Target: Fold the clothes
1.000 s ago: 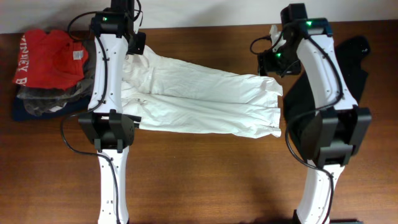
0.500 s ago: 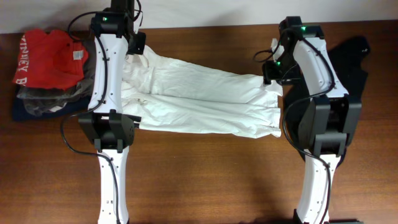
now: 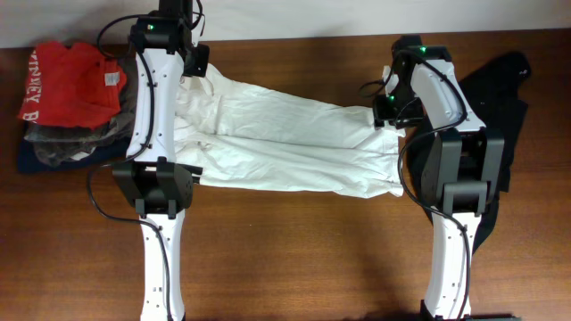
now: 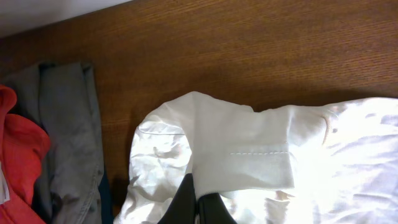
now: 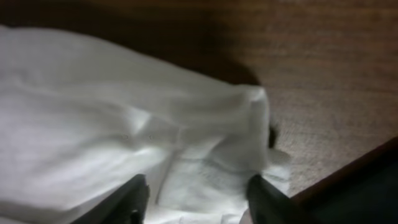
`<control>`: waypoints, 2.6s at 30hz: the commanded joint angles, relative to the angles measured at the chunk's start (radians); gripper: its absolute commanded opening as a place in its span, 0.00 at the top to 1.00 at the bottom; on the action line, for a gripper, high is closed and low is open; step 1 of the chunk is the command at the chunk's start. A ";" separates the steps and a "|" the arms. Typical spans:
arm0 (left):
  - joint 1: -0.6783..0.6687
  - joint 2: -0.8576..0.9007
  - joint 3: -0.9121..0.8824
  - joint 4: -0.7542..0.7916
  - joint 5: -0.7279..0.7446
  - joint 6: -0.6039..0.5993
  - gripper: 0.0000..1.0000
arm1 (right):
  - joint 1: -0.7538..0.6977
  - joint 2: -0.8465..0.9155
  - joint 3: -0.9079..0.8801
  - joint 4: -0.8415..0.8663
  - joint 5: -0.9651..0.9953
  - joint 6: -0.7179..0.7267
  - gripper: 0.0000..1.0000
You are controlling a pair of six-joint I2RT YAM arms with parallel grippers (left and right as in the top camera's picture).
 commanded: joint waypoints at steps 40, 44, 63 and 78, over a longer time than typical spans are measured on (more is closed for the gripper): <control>0.032 -0.201 0.014 -0.193 -0.011 -0.013 0.99 | -0.029 -0.058 0.531 -0.468 -0.044 0.034 0.96; 0.057 -0.203 0.014 -0.236 -0.010 -0.013 0.99 | -0.056 -0.116 0.530 -0.468 -0.068 0.034 0.96; 0.075 -0.202 0.003 -0.313 -0.008 -0.013 0.99 | -0.108 -0.316 -0.013 -0.376 -0.061 -0.001 0.96; 0.140 -0.199 -0.261 -0.287 -0.002 -0.013 0.99 | -0.190 -0.316 -0.179 -0.255 -0.121 -0.028 0.96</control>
